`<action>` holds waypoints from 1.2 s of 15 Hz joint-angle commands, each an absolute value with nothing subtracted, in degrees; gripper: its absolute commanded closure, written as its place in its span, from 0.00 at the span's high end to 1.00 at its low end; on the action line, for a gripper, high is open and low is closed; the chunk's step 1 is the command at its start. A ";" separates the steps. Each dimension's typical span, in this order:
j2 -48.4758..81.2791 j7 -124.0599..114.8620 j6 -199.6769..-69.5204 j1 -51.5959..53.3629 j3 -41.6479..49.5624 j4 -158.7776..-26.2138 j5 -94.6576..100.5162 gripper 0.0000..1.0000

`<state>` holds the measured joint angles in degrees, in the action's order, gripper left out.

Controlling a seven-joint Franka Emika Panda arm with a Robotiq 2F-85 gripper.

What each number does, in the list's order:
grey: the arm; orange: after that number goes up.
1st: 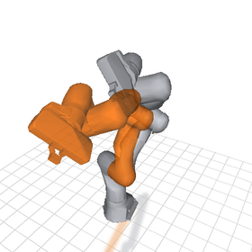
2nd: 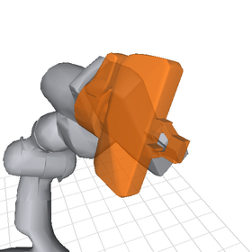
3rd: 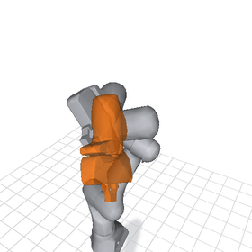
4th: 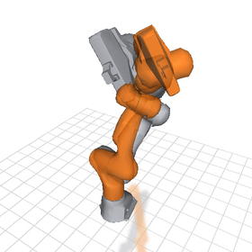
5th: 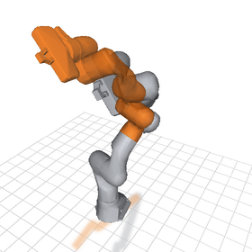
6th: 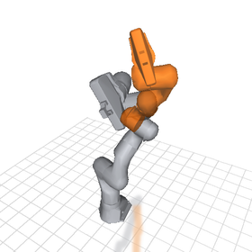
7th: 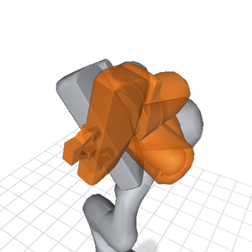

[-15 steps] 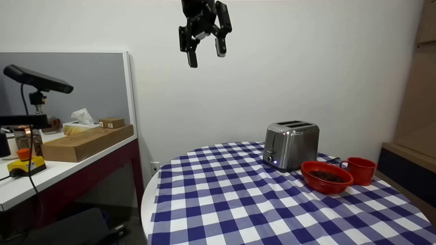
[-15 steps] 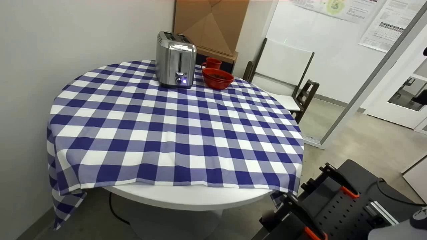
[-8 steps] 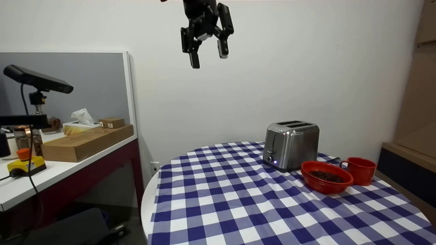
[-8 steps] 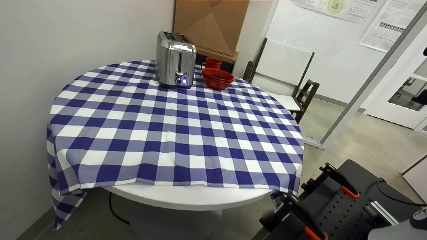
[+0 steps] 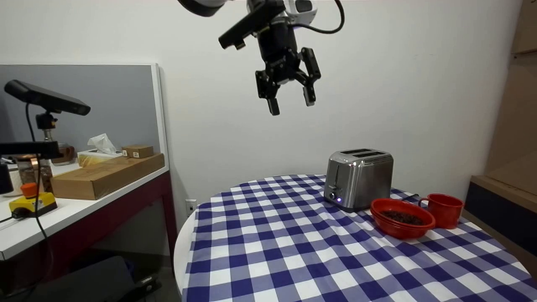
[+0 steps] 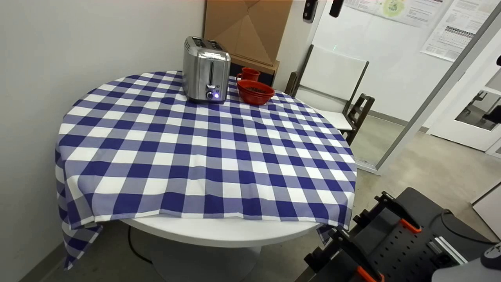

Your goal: Release the lever on the toaster upwards.

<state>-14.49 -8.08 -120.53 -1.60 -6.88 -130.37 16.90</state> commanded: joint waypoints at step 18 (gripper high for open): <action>28.93 -28.68 -142.33 6.99 6.41 -108.14 30.70 1.00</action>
<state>24.10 -25.26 -139.20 4.18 3.21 -111.97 28.90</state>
